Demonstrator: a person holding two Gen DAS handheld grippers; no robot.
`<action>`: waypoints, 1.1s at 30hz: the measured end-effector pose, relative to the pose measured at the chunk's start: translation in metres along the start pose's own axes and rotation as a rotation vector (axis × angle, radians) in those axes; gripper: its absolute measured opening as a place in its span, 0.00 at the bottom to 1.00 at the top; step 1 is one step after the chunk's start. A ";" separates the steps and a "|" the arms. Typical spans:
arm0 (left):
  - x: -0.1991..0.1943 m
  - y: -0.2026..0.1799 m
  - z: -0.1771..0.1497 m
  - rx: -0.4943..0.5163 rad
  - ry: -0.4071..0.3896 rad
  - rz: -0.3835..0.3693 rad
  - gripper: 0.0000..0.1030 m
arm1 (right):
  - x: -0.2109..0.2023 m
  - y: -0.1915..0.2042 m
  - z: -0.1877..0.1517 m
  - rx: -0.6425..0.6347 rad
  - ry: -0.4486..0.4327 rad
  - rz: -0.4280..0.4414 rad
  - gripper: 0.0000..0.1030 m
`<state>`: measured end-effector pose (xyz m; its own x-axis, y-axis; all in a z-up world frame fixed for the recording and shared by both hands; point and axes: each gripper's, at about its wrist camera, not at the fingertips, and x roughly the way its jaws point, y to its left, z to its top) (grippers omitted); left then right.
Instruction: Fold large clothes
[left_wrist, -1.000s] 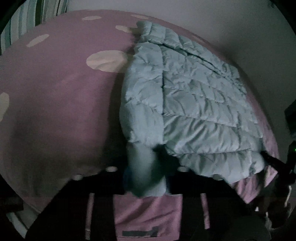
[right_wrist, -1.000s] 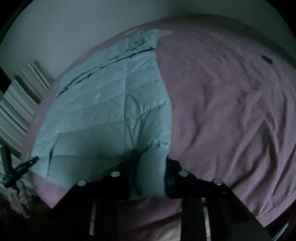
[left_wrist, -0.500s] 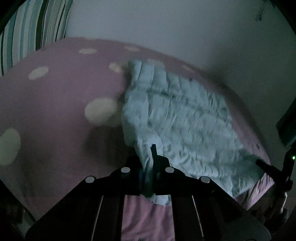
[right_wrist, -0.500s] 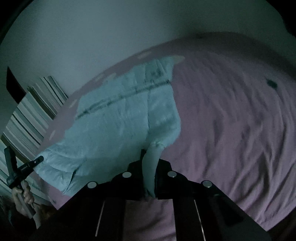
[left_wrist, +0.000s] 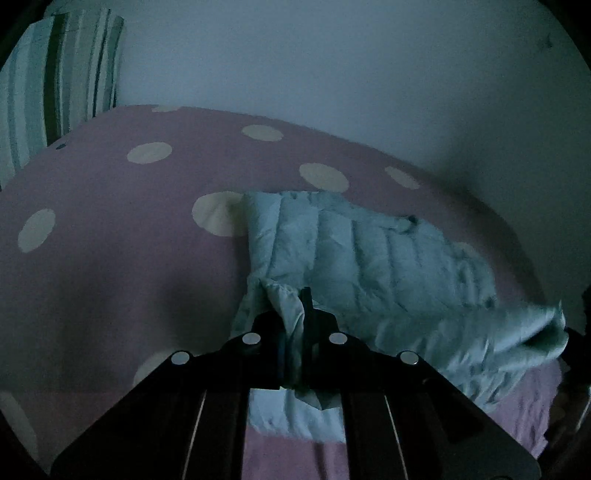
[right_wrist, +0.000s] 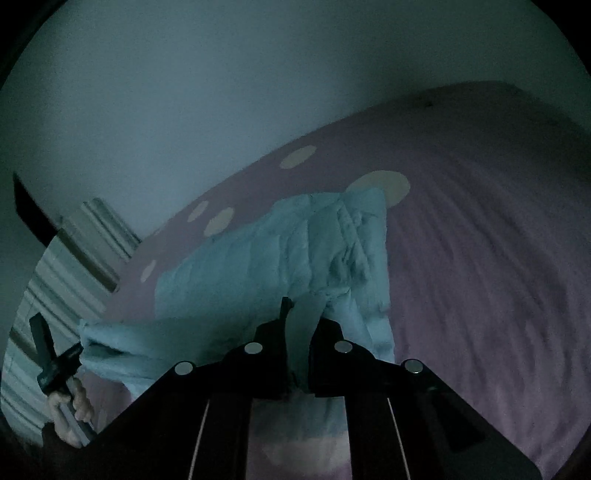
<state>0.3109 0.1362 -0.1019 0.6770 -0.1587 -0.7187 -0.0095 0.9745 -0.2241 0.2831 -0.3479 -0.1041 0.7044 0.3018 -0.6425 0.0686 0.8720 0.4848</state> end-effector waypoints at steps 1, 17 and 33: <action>0.015 0.000 0.005 0.004 0.015 0.013 0.06 | 0.009 -0.002 0.003 0.003 0.008 -0.010 0.07; 0.060 0.014 0.021 0.001 0.032 -0.013 0.58 | 0.050 -0.024 0.014 -0.001 0.030 -0.054 0.34; 0.036 0.030 0.013 0.070 -0.013 -0.018 0.77 | 0.033 -0.019 0.020 -0.124 0.005 -0.091 0.53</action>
<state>0.3446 0.1616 -0.1256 0.6858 -0.1743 -0.7066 0.0534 0.9803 -0.1901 0.3191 -0.3622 -0.1224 0.6960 0.2210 -0.6832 0.0441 0.9365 0.3479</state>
